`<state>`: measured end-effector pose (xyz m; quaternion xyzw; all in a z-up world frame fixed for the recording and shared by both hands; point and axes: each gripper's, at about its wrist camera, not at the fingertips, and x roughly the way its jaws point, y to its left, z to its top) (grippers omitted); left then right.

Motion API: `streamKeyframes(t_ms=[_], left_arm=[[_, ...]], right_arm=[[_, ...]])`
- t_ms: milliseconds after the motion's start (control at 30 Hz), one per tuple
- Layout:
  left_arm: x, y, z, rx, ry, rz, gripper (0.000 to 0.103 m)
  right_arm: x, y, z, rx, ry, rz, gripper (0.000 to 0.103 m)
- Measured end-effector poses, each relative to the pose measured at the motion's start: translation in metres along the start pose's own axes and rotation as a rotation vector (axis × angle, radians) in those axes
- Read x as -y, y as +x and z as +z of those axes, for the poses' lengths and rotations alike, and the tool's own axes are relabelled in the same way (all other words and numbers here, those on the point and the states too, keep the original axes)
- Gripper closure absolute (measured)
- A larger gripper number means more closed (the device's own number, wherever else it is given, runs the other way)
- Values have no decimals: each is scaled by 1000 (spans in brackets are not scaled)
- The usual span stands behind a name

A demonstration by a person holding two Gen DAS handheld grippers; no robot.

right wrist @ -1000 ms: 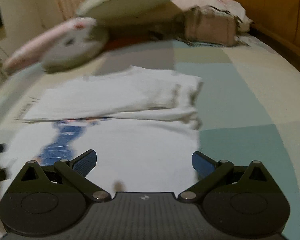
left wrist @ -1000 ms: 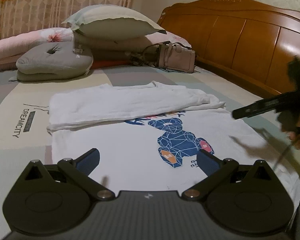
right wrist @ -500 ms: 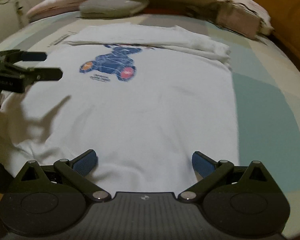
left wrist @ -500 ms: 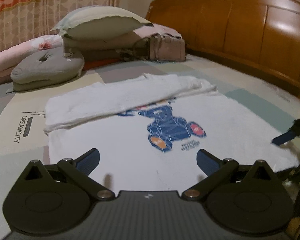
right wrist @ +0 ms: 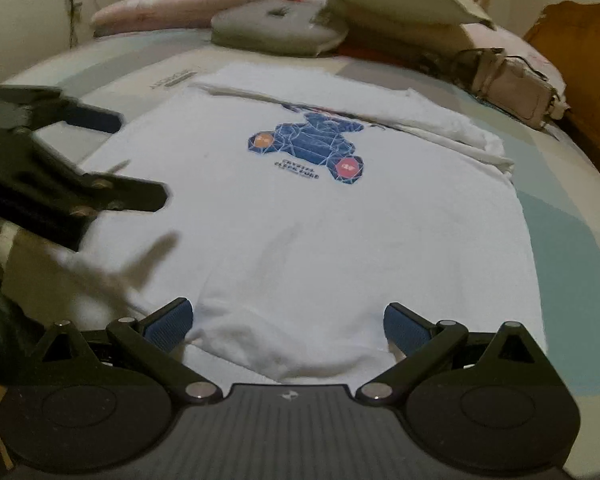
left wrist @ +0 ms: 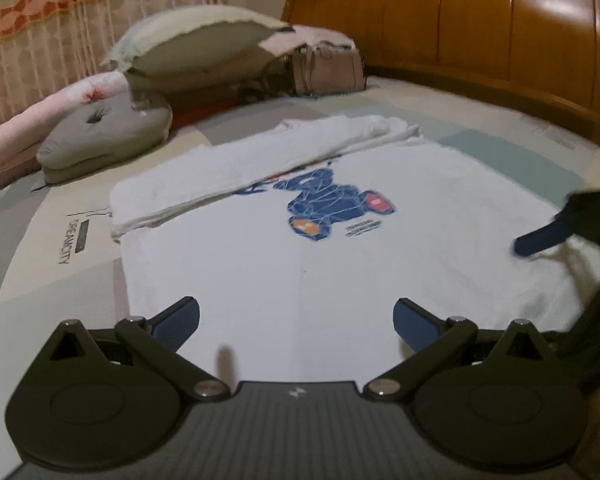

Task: Fold clothes
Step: 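Lower both open grippers onto the sweatshirt hem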

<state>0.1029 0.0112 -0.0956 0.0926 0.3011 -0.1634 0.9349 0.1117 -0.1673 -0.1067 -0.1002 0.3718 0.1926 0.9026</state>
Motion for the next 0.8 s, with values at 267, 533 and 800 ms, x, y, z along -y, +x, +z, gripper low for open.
streamKeyframes(t_ms=[267, 533, 800], left_arm=[[11, -14, -29, -55, -116, 63, 0], [18, -20, -43, -82, -206, 124, 0], [18, -18, -41, -101, -216, 132, 0]], right_arm=[[2, -5, -15, 84, 28, 6, 0], [2, -8, -27, 151, 28, 8, 0], [2, -9, -30, 176, 25, 7, 0]])
